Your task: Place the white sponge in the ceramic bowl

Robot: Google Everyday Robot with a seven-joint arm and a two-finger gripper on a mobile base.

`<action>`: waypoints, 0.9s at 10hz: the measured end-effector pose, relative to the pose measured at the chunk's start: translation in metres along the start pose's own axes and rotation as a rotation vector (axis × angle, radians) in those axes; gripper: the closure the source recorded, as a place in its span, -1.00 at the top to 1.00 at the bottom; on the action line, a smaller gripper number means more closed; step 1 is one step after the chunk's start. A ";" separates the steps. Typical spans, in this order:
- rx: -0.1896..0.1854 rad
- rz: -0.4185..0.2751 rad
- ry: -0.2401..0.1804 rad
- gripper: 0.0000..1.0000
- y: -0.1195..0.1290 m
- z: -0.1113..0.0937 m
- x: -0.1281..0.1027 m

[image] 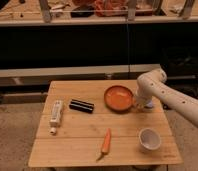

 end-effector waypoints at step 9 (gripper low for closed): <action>0.016 -0.073 0.029 -1.00 -0.044 -0.007 -0.009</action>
